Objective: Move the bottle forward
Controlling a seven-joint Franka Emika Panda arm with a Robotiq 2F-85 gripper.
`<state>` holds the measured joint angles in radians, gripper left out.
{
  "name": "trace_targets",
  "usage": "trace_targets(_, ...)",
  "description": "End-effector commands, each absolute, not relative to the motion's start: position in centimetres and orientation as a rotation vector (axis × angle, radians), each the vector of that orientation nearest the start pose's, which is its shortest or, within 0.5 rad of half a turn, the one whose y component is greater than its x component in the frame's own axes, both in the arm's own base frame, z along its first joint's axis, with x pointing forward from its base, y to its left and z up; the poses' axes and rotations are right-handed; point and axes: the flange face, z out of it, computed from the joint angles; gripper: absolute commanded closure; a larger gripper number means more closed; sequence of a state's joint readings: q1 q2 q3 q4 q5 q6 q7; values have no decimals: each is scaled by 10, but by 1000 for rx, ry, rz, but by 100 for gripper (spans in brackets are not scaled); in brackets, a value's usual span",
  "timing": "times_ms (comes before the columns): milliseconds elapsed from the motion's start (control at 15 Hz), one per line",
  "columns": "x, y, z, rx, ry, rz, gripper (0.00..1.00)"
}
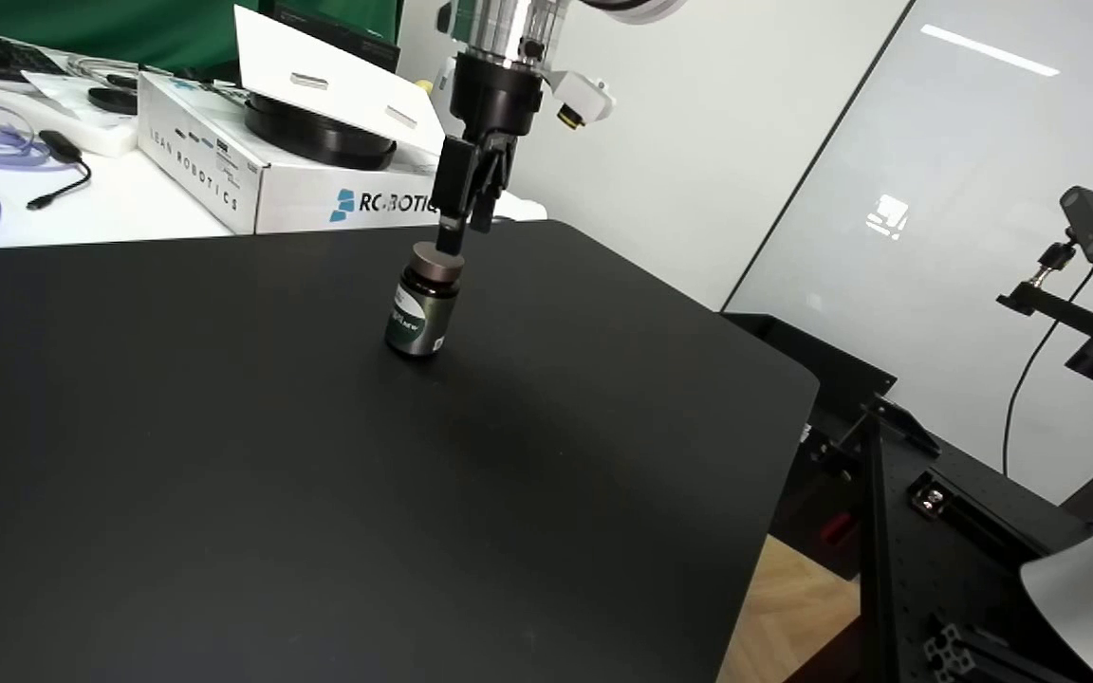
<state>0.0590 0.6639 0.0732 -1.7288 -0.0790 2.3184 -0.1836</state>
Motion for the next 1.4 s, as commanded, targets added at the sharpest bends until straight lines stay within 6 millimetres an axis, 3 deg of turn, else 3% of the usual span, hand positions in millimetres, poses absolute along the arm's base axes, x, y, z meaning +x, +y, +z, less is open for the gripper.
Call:
trace_targets(0,666,81,190,-3113,-569,102,0)
trace_targets(867,674,79,163,-3090,-617,-57,0)
trace_targets(933,673,79,161,-3086,-602,-31,25)
trace_targets(1000,672,78,159,-3087,-584,-15,26)
trace_targets(1333,671,74,160,-3098,-544,27,61)
